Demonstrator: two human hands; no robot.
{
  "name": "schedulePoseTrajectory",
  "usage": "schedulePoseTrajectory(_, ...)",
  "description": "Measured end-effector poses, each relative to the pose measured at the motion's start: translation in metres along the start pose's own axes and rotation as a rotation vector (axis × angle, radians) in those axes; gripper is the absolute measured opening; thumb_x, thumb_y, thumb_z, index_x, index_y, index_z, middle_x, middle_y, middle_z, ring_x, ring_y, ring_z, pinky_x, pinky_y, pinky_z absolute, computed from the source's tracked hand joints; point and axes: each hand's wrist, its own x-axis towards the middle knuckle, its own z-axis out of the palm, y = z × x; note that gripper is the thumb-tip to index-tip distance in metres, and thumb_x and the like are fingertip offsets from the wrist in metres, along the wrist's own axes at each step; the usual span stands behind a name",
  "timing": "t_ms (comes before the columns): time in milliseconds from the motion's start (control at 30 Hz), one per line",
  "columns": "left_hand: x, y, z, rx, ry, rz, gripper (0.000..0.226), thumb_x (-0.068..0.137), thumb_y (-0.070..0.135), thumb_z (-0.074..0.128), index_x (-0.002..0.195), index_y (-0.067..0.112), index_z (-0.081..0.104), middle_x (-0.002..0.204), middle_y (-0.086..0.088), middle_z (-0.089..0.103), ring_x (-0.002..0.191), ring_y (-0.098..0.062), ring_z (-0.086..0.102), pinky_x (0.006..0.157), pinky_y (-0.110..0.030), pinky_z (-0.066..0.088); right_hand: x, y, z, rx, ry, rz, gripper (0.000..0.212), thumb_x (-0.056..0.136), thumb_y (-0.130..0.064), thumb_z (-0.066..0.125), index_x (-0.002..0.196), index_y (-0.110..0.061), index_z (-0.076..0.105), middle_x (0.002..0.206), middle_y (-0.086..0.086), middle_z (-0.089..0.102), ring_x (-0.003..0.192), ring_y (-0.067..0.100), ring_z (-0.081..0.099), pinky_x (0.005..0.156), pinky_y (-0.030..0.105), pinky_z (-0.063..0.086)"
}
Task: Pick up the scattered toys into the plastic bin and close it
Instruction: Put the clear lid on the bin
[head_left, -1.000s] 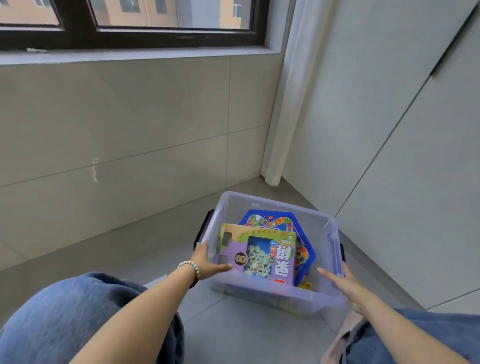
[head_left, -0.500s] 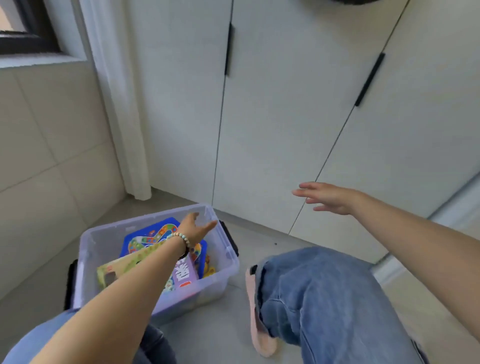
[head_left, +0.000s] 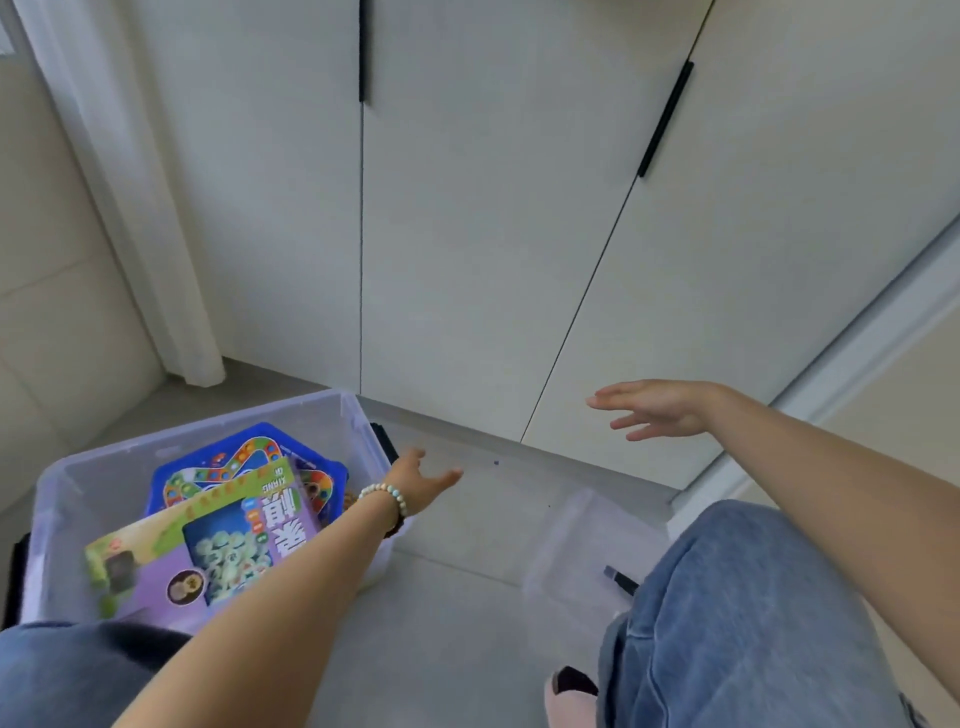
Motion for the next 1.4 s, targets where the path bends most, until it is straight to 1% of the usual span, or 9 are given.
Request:
schedulePoseTrajectory(200, 0.045, 0.026, 0.048, 0.095, -0.099, -0.03, 0.085, 0.08, 0.051, 0.064, 0.144, 0.012, 0.025, 0.148, -0.009, 0.032, 0.132, -0.026, 0.039, 0.107, -0.035, 0.034, 0.033, 0.084, -0.043, 0.123, 0.059, 0.109, 0.078, 0.081, -0.042, 0.067, 0.144, -0.018, 0.029, 0.15, -0.002, 0.032, 0.134, 0.02, 0.037, 0.11, 0.037, 0.035)
schedulePoseTrajectory(500, 0.15, 0.055, 0.189, 0.338, -0.318, -0.064, 0.097, 0.073, 0.062, 0.063, 0.146, 0.015, 0.021, 0.151, -0.007, 0.027, 0.135, -0.026, 0.034, 0.111, -0.04, 0.032, 0.08, 0.314, -0.021, 0.455, 0.192, 0.396, 0.097, 0.075, -0.05, 0.07, 0.149, -0.025, 0.012, 0.155, 0.0, 0.017, 0.141, 0.022, 0.024, 0.113, 0.039, 0.023)
schedulePoseTrajectory(633, 0.176, 0.049, 0.254, 0.504, -0.405, -0.017, 0.111, 0.069, 0.068, 0.062, 0.149, 0.016, 0.006, 0.156, -0.006, 0.011, 0.142, -0.027, 0.019, 0.115, -0.042, 0.023, 0.077, 0.4, -0.007, 0.488, 0.337, 0.529, 0.114, 0.068, -0.05, 0.076, 0.15, -0.019, 0.004, 0.156, 0.002, 0.012, 0.142, 0.022, 0.02, 0.113, 0.037, 0.024)
schedulePoseTrajectory(767, 0.189, 0.027, 0.293, 0.524, -0.473, -0.155, 0.124, 0.067, 0.073, 0.059, 0.148, 0.011, -0.01, 0.158, -0.008, -0.005, 0.145, -0.027, 0.006, 0.118, -0.043, 0.015, 0.075, 0.454, 0.005, 0.563, 0.442, 0.638, 0.14, 0.043, -0.059, 0.084, 0.149, -0.018, 0.004, 0.156, 0.004, 0.011, 0.142, 0.025, 0.018, 0.115, 0.043, 0.025)
schedulePoseTrajectory(867, 0.193, 0.012, 0.314, 0.49, -0.5, -0.238, 0.125, 0.067, 0.073, 0.058, 0.147, 0.009, -0.014, 0.158, -0.008, -0.007, 0.146, -0.026, 0.007, 0.118, -0.041, 0.015, 0.078, 0.479, 0.016, 0.666, 0.507, 0.737, 0.139, 0.054, -0.053, 0.084, 0.149, -0.013, -0.008, 0.158, 0.006, -0.002, 0.145, 0.024, 0.008, 0.117, 0.044, 0.018)
schedulePoseTrajectory(1000, 0.192, -0.001, 0.332, 0.38, -0.511, -0.348, 0.126, 0.067, 0.072, 0.06, 0.147, 0.008, -0.013, 0.158, -0.009, -0.002, 0.145, -0.027, 0.011, 0.117, -0.041, 0.018, 0.089, 0.485, 0.036, 0.816, 0.522, 0.73, 0.157, 0.029, -0.062, 0.085, 0.149, -0.009, -0.001, 0.156, 0.009, 0.012, 0.142, 0.028, 0.021, 0.115, 0.043, 0.024)
schedulePoseTrajectory(1200, 0.189, 0.001, 0.323, 0.263, -0.376, -0.354, 0.125, 0.059, 0.069, 0.068, 0.149, 0.009, 0.005, 0.155, -0.011, 0.011, 0.14, -0.03, 0.023, 0.114, -0.045, 0.026, 0.095, 0.48, 0.046, 0.854, 0.637, 0.731, 0.126, 0.055, -0.047, 0.085, 0.148, -0.009, 0.01, 0.152, 0.012, 0.019, 0.138, 0.032, 0.027, 0.113, 0.045, 0.028)
schedulePoseTrajectory(1333, 0.172, 0.012, 0.288, 0.206, -0.212, -0.286, 0.11, 0.065, 0.051, 0.077, 0.147, 0.008, 0.016, 0.146, -0.013, 0.02, 0.132, -0.033, 0.032, 0.11, -0.046, 0.032, 0.087, 0.451, 0.054, 0.945, 0.594, 0.608, 0.15, 0.02, -0.062, 0.084, 0.146, -0.013, 0.019, 0.146, 0.008, 0.03, 0.132, 0.03, 0.036, 0.109, 0.044, 0.034)
schedulePoseTrajectory(1400, 0.16, 0.018, 0.262, 0.195, -0.174, -0.261, 0.11, 0.062, 0.051, 0.079, 0.145, 0.009, 0.02, 0.141, -0.012, 0.024, 0.128, -0.032, 0.036, 0.108, -0.046, 0.035, 0.081, 0.429, 0.055, 0.964, 0.586, 0.558, 0.152, 0.021, -0.058, 0.088, 0.148, -0.017, 0.014, 0.15, 0.006, 0.025, 0.134, 0.029, 0.032, 0.11, 0.044, 0.032)
